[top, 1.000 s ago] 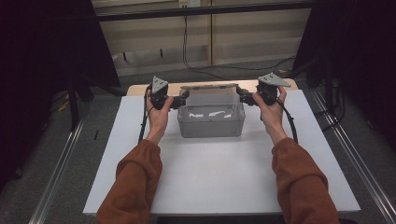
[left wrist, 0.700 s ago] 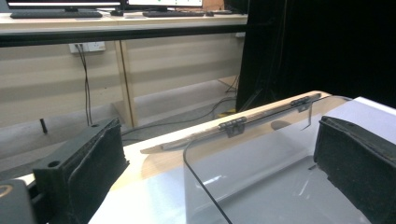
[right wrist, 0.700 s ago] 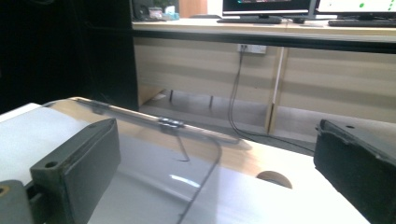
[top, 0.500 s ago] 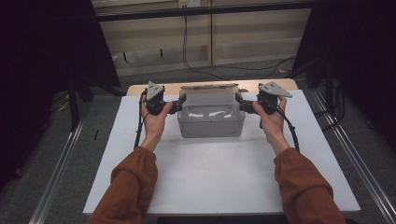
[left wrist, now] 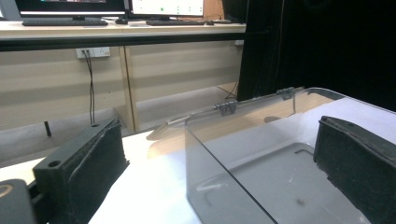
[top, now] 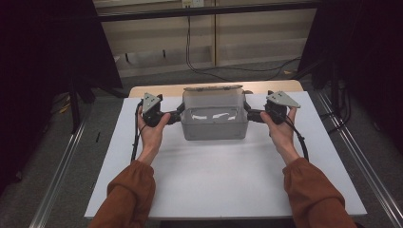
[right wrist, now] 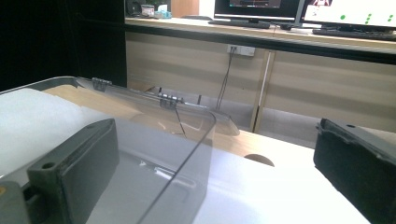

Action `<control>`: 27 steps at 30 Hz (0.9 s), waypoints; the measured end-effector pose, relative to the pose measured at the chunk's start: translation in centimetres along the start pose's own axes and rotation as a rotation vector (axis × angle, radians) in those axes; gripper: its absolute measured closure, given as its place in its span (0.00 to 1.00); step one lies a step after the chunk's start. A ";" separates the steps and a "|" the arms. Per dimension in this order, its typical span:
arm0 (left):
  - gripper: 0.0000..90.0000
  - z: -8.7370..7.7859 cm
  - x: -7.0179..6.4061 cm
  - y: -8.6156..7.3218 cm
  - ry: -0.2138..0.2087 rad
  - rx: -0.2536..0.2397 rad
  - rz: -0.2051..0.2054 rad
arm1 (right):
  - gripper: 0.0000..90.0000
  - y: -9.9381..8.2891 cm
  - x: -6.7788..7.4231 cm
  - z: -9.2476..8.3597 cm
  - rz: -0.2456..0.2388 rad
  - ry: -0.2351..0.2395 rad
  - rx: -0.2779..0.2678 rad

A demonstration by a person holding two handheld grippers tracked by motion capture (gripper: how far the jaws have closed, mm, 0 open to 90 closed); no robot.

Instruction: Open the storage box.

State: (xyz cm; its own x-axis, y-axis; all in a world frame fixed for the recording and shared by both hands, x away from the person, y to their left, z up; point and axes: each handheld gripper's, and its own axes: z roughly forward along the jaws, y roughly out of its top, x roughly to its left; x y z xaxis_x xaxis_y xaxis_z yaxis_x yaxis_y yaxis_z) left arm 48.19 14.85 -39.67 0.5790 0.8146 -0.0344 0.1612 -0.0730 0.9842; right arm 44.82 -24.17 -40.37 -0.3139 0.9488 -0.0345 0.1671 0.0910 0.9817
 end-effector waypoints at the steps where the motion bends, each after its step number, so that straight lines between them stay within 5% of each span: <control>1: 0.02 -0.3 -0.2 -0.1 -0.004 -0.009 0.007 | 0.00 -0.2 -0.1 -0.3 0.014 -0.005 -0.001; 7: 0.02 -1.5 -0.9 -0.7 -0.034 -0.014 0.000 | 0.00 -0.6 -0.3 -1.2 0.022 -0.010 -0.008; 13: 0.03 -2.5 -0.9 -1.2 -0.025 -0.016 -0.019 | 0.00 -0.9 -0.1 -2.2 0.005 -0.015 -0.011; 16: 0.03 -3.0 -0.8 -1.4 -0.023 -0.018 -0.014 | 0.00 -1.0 -0.1 -2.8 0.052 -0.002 -0.018; 27: 0.03 -5.0 -0.8 -2.2 0.004 -0.030 -0.009 | 0.00 -1.7 0.1 -4.6 0.021 -0.031 -0.030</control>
State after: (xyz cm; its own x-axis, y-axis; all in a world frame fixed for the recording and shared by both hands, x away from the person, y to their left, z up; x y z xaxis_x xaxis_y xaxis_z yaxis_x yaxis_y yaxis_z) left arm 43.32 17.21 -40.93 0.5745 0.8174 -0.0426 0.1420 -0.0483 0.9887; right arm 40.19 -25.65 -41.19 -0.2815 0.9594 -0.0192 0.1451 0.0624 0.9874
